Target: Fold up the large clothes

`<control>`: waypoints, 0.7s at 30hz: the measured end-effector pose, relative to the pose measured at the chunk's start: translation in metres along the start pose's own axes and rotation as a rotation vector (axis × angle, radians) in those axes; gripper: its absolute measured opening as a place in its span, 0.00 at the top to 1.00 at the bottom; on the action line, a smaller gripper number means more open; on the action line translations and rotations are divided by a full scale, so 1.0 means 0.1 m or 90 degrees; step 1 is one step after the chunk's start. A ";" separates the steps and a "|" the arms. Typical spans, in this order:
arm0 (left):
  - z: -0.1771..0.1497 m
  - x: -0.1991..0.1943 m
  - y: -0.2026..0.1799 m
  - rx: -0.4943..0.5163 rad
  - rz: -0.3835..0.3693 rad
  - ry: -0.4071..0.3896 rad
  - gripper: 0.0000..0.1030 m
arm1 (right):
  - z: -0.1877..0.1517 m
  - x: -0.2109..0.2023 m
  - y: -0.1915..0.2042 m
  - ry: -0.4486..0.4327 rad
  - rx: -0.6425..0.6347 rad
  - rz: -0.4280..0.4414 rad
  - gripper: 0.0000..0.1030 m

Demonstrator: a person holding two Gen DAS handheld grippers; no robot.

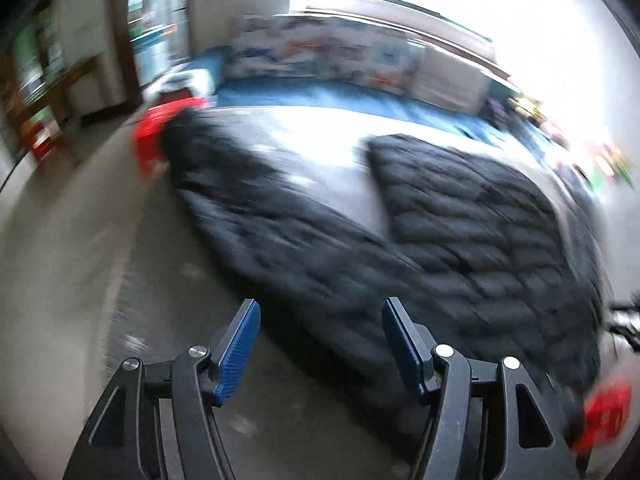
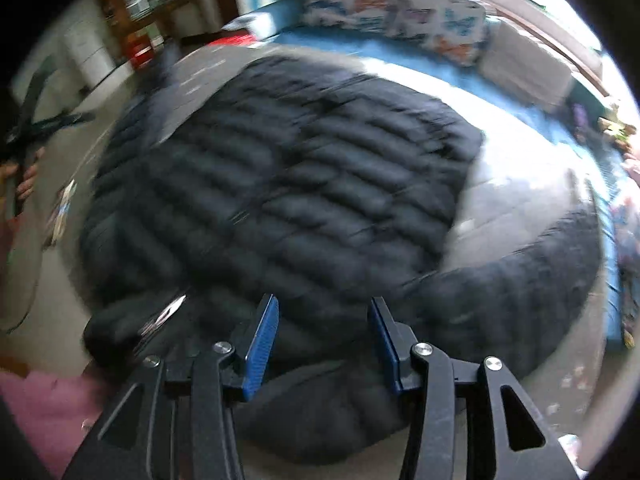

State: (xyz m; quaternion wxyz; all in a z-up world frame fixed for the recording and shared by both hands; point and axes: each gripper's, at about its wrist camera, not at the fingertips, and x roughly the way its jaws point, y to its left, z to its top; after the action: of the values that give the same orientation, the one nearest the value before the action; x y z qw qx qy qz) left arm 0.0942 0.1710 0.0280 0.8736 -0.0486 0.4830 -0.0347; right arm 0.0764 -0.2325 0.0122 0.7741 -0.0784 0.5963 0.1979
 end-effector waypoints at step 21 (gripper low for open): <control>-1.53 0.41 -2.49 0.305 -0.240 0.060 0.37 | -0.21 0.23 0.68 -0.062 -0.079 0.047 0.50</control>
State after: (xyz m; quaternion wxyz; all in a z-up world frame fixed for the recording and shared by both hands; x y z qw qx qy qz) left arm -0.0175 -0.0881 -0.0579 0.8152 0.0714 0.4833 -0.3110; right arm 0.0348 -0.1731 -0.0074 0.7882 -0.0942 0.5468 0.2663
